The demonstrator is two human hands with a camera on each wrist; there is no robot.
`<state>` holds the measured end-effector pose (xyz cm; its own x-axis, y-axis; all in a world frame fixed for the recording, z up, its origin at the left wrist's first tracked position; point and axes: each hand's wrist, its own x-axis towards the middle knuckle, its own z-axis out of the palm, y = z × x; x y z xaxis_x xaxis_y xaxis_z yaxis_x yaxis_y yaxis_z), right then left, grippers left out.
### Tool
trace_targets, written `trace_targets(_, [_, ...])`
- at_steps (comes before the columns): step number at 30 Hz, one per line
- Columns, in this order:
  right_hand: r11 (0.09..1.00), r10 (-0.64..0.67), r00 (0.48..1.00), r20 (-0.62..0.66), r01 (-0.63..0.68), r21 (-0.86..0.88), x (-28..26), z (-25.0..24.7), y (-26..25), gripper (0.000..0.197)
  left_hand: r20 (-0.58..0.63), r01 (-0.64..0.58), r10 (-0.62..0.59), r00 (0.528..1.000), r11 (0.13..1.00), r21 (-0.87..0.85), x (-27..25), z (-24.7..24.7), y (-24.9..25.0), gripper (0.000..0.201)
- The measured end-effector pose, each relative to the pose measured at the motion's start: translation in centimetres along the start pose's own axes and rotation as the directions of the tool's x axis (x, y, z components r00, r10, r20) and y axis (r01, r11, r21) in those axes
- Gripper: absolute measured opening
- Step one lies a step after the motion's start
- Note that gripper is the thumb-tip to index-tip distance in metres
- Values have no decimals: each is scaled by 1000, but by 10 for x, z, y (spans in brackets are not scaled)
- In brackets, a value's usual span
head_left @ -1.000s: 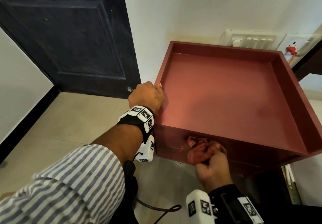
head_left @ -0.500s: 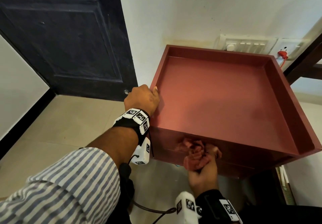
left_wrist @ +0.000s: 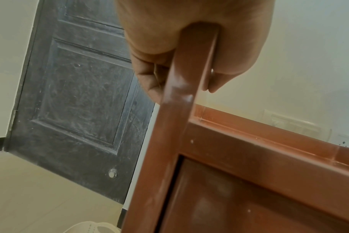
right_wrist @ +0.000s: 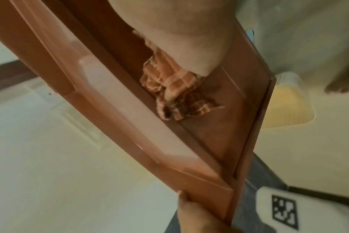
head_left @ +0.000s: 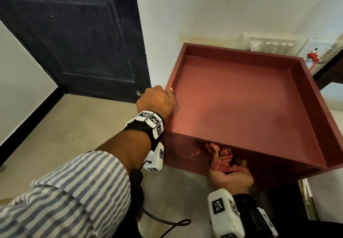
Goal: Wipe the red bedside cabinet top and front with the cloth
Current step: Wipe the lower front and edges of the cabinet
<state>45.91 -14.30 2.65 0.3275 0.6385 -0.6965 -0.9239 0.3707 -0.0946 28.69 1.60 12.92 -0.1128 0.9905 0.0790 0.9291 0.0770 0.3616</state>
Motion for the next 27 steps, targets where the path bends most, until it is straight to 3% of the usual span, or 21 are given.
trace_targets(4, [998, -2, 998, -69, -2, -56, 3, 3, 2, 46, -6, -22, 22, 1000, 1000, 13, -1, -1, 0, 52])
trace_targets(7, [970, 59, 998, 28, -50, -236, 0, 6, 12, 23, -8, -25, 25, 1000, 999, 19, 0, -2, 0, 51])
trace_targets(9, [925, 17, 997, 75, 13, -381, -1, 0, 25, 36, -13, -24, 25, 1000, 1000, 20, -1, -1, 0, 52])
trace_targets(12, [743, -164, 985, 56, 161, -650, 5, -23, 38, 38, -15, -16, 16, 1000, 1000, 15, -1, -1, 1, 52])
trace_targets(14, [450, -286, 957, 40, 171, -877, 7, -34, 34, 72, -13, -10, 10, 1000, 1000, 15, -2, -2, 1, 51])
trace_targets(15, [307, -324, 946, 19, 124, -944, 5, -35, 31, 75, -12, -10, 11, 1000, 1000, 15, -2, -2, 2, 51])
trace_targets(16, [247, -390, 921, 6, 111, -963, 6, -36, 25, 69, -15, -14, 15, 1000, 1000, 15, -2, -2, 2, 51])
trace_targets(18, [259, -485, 875, 15, 160, -953, 10, -38, 12, 58, -15, -18, 18, 1000, 1000, 16, -2, -2, 2, 51])
trace_targets(19, [332, -479, 878, -19, 161, -929, 12, -35, 8, 57, -15, -17, 17, 1000, 1000, 16, -2, -2, 2, 52])
trace_targets(21, [371, -399, 916, -36, 125, -920, 16, -35, 7, 62, -18, -19, 19, 1000, 1000, 12, -2, -2, 2, 52])
trace_targets(24, [176, -405, 912, 62, 145, -974, 2, -38, 13, 68, -20, -22, 23, 1000, 1000, 14, -1, -1, 1, 53])
trace_targets(25, [149, -377, 921, 94, 160, -976, -2, -36, 18, 70, -21, -22, 22, 1000, 1000, 16, -1, -1, 1, 53])
trace_targets(26, [242, -350, 933, 81, 174, -955, -2, -33, 21, 73, -23, -23, 24, 999, 1000, 17, -1, -1, 1, 53])
trace_targets(27, [397, -334, 942, 30, 169, -902, -2, -29, 24, 75, -26, -24, 24, 999, 1000, 16, -2, -2, 0, 52])
